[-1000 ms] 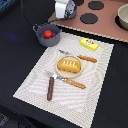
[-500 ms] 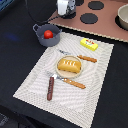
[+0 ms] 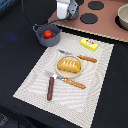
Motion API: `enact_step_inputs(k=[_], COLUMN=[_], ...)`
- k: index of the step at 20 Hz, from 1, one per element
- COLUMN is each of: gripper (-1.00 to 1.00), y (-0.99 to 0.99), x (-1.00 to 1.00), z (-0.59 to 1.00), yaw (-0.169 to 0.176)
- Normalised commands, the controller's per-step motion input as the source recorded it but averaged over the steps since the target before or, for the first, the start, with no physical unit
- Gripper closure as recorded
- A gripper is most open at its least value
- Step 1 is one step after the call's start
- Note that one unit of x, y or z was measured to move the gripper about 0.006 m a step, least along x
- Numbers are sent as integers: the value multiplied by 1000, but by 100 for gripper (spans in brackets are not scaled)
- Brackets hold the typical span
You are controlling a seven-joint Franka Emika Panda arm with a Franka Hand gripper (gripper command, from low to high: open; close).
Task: Interact with the objects in diverse but meaningful ways.
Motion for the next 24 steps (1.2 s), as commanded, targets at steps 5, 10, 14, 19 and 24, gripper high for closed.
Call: enact_step_inputs(k=[5, 10, 14, 19, 24], gripper=[100, 100, 100, 100, 100], y=[275, 363, 476, 465, 518], x=[-545, -688, -730, -683, -717], z=[-348, -222, -22, 35, 25], yaw=[25, 37, 25, 12, 13])
